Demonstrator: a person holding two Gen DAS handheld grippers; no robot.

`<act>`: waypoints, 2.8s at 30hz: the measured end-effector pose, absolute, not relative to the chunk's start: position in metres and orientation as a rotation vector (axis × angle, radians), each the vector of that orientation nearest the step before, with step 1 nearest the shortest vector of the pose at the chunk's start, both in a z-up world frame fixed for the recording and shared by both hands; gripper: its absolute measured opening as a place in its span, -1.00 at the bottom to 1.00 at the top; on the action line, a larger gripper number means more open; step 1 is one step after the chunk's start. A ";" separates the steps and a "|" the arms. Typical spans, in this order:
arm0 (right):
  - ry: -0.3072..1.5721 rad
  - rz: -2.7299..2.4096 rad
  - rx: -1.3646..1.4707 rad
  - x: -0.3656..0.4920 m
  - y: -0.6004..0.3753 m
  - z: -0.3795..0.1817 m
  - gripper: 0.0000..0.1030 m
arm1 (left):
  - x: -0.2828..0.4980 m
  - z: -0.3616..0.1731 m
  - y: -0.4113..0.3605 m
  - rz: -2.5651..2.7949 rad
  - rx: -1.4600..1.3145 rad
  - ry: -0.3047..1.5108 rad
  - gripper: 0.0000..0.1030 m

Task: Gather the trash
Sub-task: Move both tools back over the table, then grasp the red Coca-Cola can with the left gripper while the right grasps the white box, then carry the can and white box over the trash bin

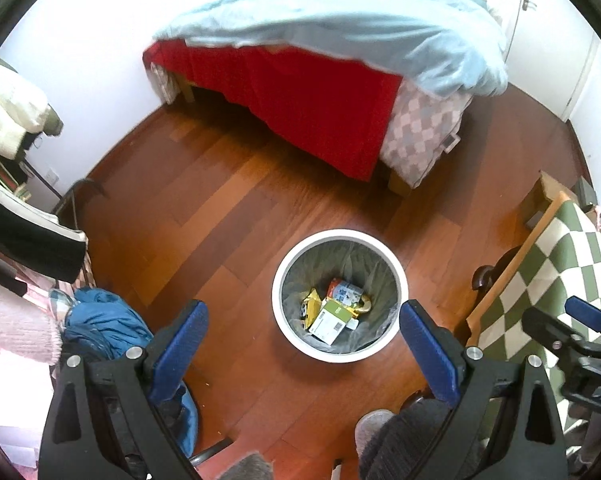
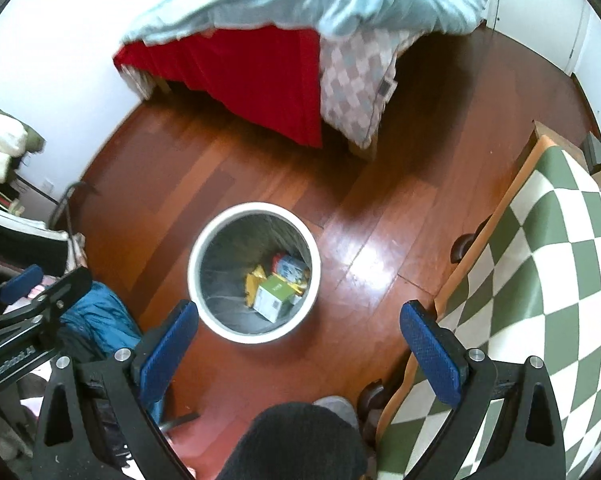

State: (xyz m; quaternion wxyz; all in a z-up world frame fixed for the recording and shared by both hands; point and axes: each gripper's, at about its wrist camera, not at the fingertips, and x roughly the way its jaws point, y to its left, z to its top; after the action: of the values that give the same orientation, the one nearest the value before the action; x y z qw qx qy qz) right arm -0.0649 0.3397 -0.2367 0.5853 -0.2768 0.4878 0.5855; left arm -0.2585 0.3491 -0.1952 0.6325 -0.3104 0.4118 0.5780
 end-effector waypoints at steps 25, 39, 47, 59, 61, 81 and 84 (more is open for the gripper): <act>1.273 0.683 -0.115 0.366 -0.019 -0.209 0.92 | 0.174 -0.215 0.168 0.694 -0.152 1.132 0.97; 1.456 0.502 -0.082 0.536 -0.045 -0.339 0.40 | 0.354 -0.255 0.089 0.285 0.492 1.207 0.97; 1.466 0.487 -0.045 0.542 -0.073 -0.346 -0.22 | 0.379 -0.273 0.057 0.008 0.679 1.287 0.97; 1.473 0.468 -0.066 0.537 -0.086 -0.348 -0.21 | 0.399 -0.309 0.058 -0.131 0.712 1.421 0.80; 1.470 0.461 -0.075 0.537 -0.083 -0.348 -0.21 | 0.401 -0.308 0.059 -0.150 0.676 1.436 0.42; 1.439 0.406 -0.192 0.533 -0.064 -0.347 -0.10 | 0.410 -0.329 0.086 -0.101 0.485 1.546 0.32; 1.432 0.403 -0.208 0.531 -0.062 -0.346 -0.06 | 0.408 -0.331 0.088 -0.097 0.487 1.537 0.32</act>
State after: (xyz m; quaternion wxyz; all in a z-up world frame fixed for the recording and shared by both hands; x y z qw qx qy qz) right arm 0.5314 -0.0619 -0.3465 0.7310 -0.0946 0.6506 0.1830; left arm 0.4078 0.0879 -0.3309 0.6914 0.2177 0.6875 -0.0436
